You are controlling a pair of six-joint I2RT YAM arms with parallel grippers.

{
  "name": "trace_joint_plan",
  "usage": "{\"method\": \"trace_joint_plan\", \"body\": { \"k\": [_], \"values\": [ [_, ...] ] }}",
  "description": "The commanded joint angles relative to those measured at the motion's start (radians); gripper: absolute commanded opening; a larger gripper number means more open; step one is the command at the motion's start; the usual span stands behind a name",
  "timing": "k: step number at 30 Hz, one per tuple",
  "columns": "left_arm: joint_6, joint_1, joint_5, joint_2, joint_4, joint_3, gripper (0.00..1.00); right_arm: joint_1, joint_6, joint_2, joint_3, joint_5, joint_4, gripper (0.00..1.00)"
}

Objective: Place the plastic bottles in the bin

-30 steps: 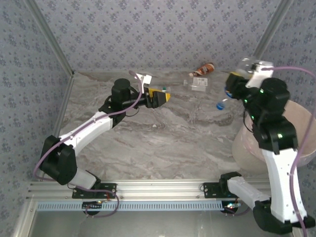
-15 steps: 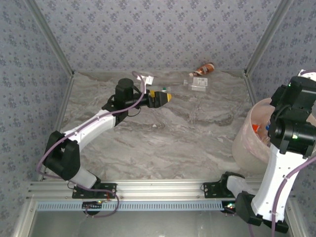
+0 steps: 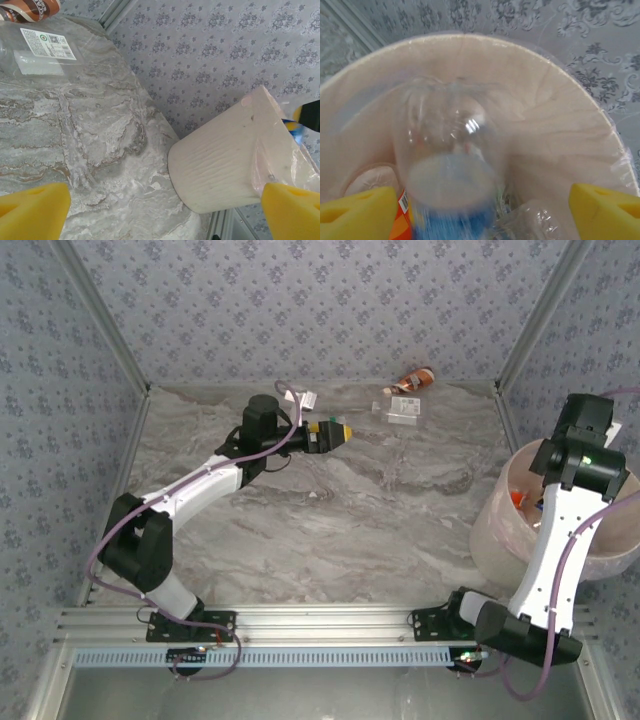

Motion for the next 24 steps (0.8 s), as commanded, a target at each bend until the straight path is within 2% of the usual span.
{"method": "trace_joint_plan", "body": {
  "k": [1,10,17,20,24],
  "values": [
    [-0.009,0.0,0.019,0.0,0.016,0.023,0.98,-0.002,0.022,-0.01,0.044,0.012,-0.035,0.95],
    [-0.027,0.0,0.012,0.013,0.02,0.027,0.98,0.034,0.033,-0.058,0.025,-0.11,0.031,1.0],
    [-0.032,0.001,-0.013,0.009,0.01,0.02,0.98,0.053,0.059,-0.067,-0.012,-0.067,0.114,1.0],
    [-0.026,0.0,-0.017,0.01,-0.004,0.025,0.98,0.07,0.085,-0.064,-0.021,-0.134,0.14,0.99],
    [-0.023,0.002,-0.048,0.006,-0.021,0.024,0.98,0.169,0.103,-0.085,-0.035,-0.236,0.218,1.0]
  ]
}}
